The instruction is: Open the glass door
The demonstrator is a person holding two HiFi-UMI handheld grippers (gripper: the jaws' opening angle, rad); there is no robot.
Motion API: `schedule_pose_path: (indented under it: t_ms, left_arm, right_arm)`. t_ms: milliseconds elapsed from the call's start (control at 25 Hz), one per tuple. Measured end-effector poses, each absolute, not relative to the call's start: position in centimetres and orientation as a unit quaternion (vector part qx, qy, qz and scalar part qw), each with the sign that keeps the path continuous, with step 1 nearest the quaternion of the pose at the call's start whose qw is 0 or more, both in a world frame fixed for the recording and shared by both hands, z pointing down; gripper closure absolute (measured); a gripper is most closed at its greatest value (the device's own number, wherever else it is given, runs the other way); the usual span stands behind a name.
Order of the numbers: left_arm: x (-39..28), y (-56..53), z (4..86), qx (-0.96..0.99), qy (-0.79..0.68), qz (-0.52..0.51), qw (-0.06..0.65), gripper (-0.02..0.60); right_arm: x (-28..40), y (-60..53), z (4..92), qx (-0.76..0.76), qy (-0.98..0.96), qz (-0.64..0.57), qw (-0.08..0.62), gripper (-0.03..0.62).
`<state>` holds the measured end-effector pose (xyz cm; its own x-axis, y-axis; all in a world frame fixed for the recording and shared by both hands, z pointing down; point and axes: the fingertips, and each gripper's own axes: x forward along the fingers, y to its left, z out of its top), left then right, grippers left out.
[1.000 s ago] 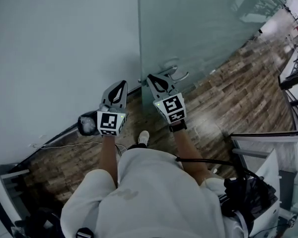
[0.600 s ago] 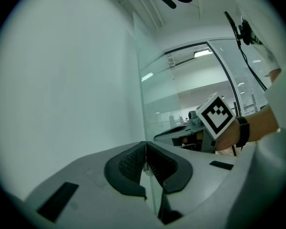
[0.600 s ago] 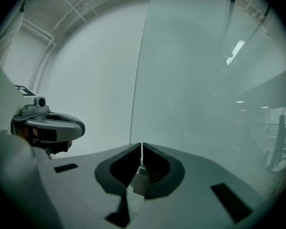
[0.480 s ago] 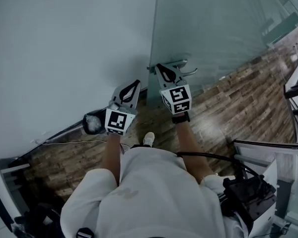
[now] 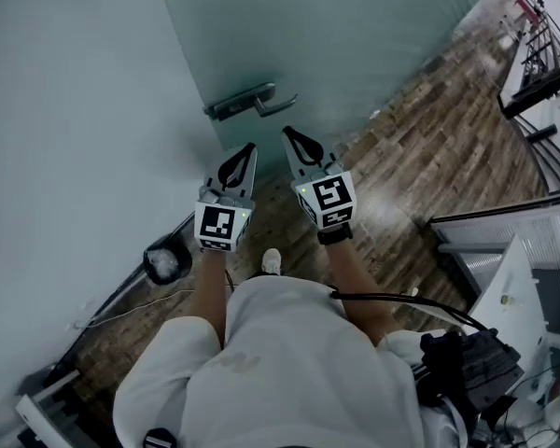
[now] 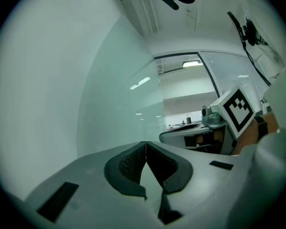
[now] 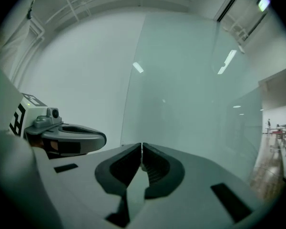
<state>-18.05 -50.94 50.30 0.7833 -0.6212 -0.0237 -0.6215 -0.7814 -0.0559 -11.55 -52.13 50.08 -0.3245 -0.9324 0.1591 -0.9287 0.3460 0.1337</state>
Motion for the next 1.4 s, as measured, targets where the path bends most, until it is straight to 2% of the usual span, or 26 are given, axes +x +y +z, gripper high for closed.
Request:
schedule_pose_path:
  t_ms: [400, 600, 920, 1400]
  left_arm:
    - [3.3, -38.4, 41.9, -0.988, 0.140, 0.063, 0.028, 0.577]
    - [13.6, -28.5, 39.3, -0.995, 0.034, 0.082, 0.041, 0.577]
    - [21.4, -17.0, 38.3, -0.994, -0.051, 0.084, 0.044, 0.577]
    - [26.6, -9.2, 37.4, -0.993, -0.079, 0.076, 0.042, 0.577]
  right_arm:
    - [11.5, -31.8, 41.9, 0.809, -0.583, -0.023, 0.069, 0.580]
    - [19.6, -19.7, 39.8, 0.877, -0.477, -0.035, 0.049, 0.580]
    - [25.5, -7.4, 38.6, 0.917, -0.394, -0.038, 0.049, 0.580]
    - [30.0, 0.3, 37.8, 0.931, -0.363, -0.024, 0.041, 0.580]
